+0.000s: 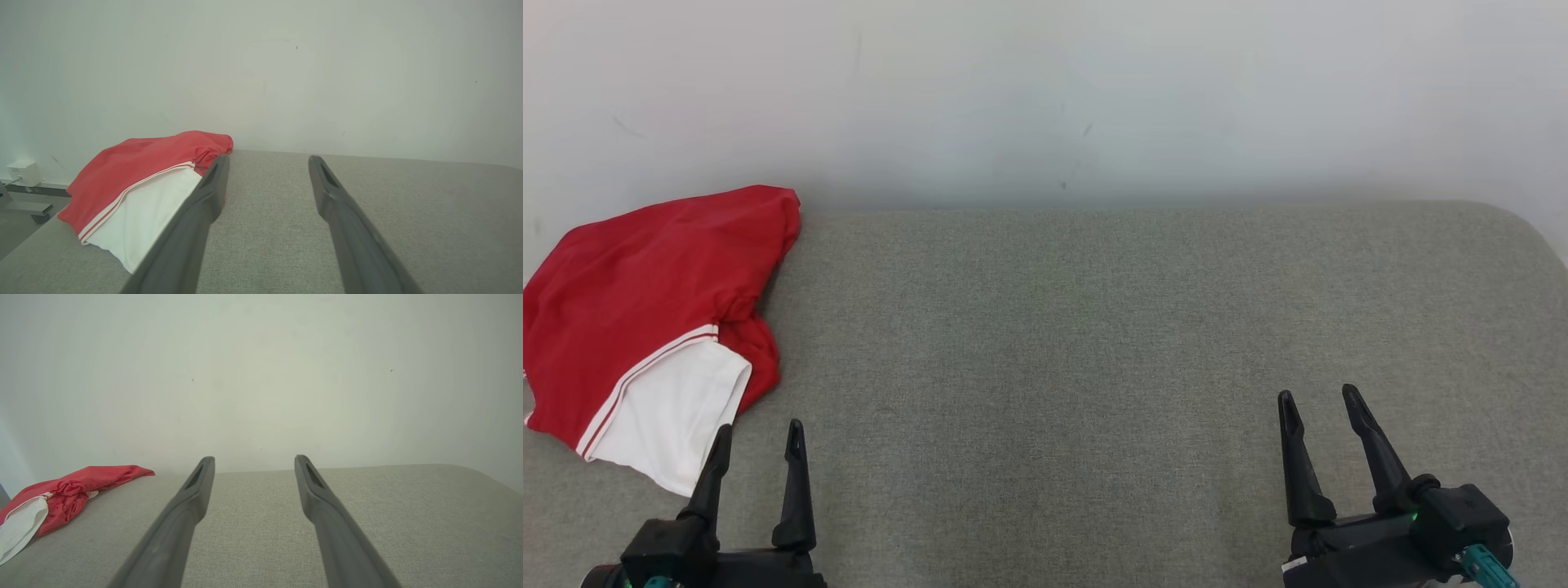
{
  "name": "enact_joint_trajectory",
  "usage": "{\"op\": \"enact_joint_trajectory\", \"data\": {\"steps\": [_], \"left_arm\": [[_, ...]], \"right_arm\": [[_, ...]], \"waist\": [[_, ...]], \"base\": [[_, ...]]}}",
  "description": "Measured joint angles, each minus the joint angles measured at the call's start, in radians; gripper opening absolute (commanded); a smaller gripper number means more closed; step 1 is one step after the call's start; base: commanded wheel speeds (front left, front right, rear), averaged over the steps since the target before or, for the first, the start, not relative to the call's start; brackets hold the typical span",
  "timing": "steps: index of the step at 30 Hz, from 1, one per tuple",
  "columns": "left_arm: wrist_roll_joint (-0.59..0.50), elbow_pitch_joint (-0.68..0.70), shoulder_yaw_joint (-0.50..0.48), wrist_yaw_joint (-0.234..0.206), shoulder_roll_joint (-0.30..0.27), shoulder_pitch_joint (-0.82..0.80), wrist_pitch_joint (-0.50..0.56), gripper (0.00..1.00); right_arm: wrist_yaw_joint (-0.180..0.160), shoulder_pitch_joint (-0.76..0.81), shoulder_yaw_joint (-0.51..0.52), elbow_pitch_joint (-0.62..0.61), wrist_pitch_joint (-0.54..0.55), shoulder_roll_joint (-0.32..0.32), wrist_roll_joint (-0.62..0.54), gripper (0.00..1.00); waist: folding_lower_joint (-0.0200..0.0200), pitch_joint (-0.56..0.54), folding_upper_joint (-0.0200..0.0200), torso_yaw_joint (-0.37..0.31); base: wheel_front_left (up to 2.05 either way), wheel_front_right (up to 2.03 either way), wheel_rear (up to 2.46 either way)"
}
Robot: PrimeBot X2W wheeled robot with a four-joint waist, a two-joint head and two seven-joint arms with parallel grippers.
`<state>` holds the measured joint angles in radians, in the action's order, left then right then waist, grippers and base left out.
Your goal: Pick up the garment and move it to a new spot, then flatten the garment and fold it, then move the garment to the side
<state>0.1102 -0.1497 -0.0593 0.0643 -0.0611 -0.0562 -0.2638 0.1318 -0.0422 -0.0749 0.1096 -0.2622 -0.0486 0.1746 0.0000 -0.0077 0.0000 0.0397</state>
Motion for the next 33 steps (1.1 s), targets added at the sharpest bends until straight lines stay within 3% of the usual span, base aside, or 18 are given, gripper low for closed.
{"op": "enact_joint_trajectory", "data": {"steps": [16, 33], "left_arm": [[0.037, -0.012, -0.013, 0.017, 0.005, 0.003, 0.0, 1.0], [0.065, -0.052, -0.011, 0.026, 0.008, -0.006, 0.0, 1.0]], "right_arm": [[0.0, 0.004, 0.025, 0.035, -0.002, 0.0, 0.079, 1.0], [0.0, 0.002, 0.021, 0.064, -0.002, -0.001, 0.088, 1.0]], "waist": [[0.0, -0.005, 0.0, 0.004], [0.0, -0.006, 0.0, 0.004]], "base": [[0.0, 0.0, 0.0], [0.0, 0.0, 0.0]]}}
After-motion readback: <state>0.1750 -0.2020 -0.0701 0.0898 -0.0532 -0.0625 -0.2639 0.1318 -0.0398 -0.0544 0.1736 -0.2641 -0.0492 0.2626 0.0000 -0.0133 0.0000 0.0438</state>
